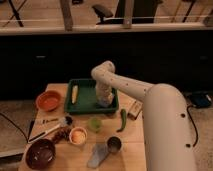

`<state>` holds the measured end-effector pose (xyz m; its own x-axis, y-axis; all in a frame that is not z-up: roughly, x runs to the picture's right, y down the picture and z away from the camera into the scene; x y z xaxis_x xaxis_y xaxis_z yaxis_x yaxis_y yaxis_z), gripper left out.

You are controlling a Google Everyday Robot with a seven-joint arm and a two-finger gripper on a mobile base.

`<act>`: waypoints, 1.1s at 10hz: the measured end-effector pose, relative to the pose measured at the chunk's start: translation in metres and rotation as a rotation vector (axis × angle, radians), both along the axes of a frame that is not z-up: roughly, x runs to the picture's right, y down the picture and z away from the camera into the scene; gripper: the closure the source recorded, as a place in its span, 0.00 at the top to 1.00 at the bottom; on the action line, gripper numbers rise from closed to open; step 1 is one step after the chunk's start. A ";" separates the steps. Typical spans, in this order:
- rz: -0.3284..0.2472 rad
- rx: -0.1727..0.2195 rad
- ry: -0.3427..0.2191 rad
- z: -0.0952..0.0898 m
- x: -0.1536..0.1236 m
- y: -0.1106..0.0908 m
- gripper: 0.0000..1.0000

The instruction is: Wipe tray with sponge

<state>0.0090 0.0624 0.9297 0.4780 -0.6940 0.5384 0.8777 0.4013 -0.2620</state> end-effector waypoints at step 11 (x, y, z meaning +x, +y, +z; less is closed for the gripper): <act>-0.150 -0.020 -0.165 -0.010 -0.079 0.020 0.00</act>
<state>-0.0699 0.0823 0.9199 0.2740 -0.7390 0.6155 0.9589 0.2586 -0.1163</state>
